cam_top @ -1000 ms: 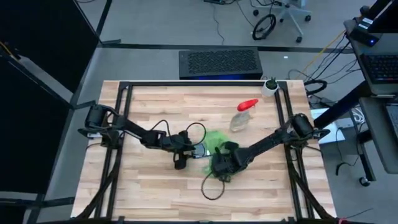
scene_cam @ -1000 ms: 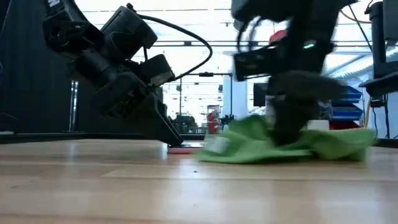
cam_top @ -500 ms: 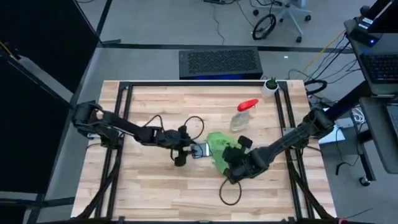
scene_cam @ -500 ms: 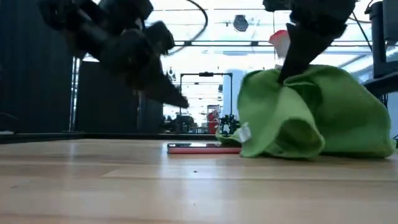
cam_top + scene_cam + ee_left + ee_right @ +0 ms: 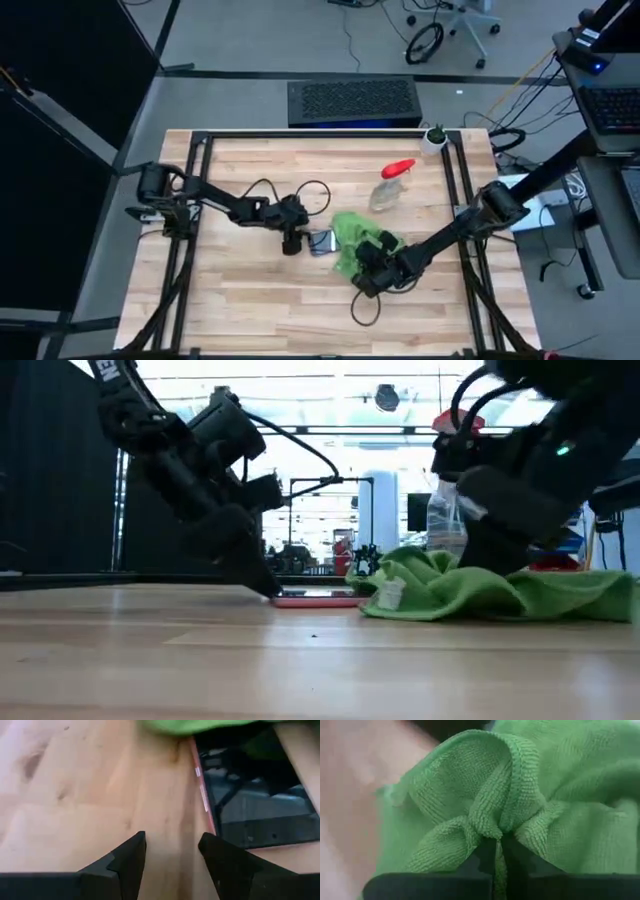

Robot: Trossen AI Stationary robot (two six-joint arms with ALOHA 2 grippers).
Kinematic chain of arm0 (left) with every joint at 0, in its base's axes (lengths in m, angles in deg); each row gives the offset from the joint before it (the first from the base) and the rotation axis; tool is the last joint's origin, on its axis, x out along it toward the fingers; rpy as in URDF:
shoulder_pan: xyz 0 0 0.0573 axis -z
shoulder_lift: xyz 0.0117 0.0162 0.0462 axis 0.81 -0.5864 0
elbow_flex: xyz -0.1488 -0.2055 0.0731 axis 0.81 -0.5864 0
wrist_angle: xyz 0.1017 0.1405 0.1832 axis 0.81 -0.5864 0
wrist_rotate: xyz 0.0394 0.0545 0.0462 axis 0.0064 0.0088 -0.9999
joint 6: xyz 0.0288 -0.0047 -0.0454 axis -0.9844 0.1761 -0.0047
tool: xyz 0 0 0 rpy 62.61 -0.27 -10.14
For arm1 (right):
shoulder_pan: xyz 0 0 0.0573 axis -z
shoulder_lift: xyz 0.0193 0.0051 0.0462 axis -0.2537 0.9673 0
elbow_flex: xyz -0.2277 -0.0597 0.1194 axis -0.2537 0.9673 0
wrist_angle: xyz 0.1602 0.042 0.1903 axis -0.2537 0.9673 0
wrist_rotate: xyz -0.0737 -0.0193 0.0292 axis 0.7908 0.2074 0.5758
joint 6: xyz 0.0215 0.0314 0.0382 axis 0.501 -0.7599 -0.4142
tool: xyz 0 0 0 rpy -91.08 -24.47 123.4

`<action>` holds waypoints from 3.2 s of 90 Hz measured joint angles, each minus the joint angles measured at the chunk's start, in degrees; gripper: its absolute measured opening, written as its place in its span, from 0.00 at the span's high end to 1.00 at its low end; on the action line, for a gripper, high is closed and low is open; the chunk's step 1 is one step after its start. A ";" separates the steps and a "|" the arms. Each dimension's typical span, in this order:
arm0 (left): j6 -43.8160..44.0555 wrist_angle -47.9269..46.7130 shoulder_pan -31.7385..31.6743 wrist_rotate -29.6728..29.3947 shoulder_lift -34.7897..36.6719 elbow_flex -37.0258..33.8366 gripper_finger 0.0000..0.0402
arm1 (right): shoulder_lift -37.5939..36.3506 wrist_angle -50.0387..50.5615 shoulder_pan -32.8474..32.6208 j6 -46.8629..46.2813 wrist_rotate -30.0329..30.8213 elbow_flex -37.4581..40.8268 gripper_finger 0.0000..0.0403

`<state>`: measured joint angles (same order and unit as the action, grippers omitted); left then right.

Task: Apply microfiber cloth
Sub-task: Wipe the back and front of the cellphone with the green microfiber cloth

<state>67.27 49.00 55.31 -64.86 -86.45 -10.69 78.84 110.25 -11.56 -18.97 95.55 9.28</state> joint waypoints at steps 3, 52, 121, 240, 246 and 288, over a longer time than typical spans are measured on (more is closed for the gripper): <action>0.65 0.38 0.84 0.69 -0.09 0.03 0.54 | 0.02 0.19 0.74 1.24 0.85 0.14 1.00; -0.02 5.56 9.31 4.99 -0.89 6.48 0.54 | 0.09 -12.19 6.00 25.35 1.06 0.24 1.00; -0.63 -3.93 7.49 -3.15 -3.74 7.56 0.54 | 2.75 -9.84 6.46 18.50 2.69 -0.37 1.00; -14.35 -8.15 1.74 4.06 -8.48 16.93 0.54 | -4.12 -2.29 -0.28 18.73 -1.92 -4.32 1.00; -14.32 -8.16 1.76 4.08 -8.52 16.91 0.54 | -2.32 -7.00 1.17 21.57 -2.70 -4.32 1.00; -14.35 -6.97 1.37 4.22 -8.64 14.91 0.54 | 3.02 -3.96 -0.17 14.46 -8.07 -4.67 1.00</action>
<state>52.92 42.02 56.69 -60.64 -95.09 4.22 81.86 106.29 -11.73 -4.51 87.47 4.62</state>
